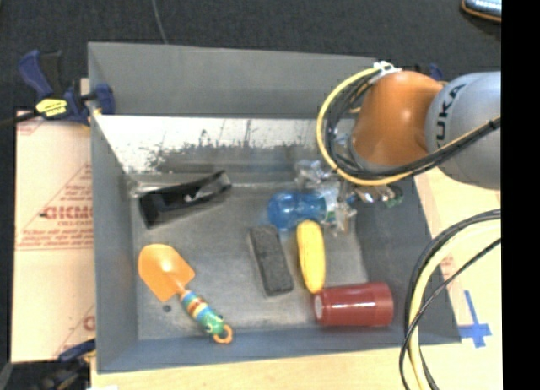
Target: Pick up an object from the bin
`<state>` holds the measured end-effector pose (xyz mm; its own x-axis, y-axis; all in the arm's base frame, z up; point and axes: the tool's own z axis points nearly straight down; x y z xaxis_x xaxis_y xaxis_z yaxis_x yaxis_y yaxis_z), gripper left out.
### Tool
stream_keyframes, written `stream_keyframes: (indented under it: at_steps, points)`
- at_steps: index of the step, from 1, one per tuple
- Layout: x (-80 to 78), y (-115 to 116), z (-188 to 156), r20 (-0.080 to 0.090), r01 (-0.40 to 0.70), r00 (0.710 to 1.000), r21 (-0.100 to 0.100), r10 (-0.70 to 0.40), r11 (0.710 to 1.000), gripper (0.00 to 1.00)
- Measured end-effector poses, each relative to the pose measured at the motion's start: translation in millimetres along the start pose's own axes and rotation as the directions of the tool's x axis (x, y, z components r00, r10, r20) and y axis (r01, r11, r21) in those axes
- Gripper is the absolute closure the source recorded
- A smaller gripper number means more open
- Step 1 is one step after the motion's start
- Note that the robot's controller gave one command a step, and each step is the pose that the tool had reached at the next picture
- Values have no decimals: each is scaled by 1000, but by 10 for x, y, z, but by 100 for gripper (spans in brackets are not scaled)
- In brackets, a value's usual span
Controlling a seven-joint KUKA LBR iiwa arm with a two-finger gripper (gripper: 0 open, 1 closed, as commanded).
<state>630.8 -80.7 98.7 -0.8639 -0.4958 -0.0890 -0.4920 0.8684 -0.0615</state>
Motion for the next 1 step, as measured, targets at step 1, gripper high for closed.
stream_keyframes:
  at_steps: [1]
  points:
    - [-21,-24,43,1,-36,999,-2,36,999,0]
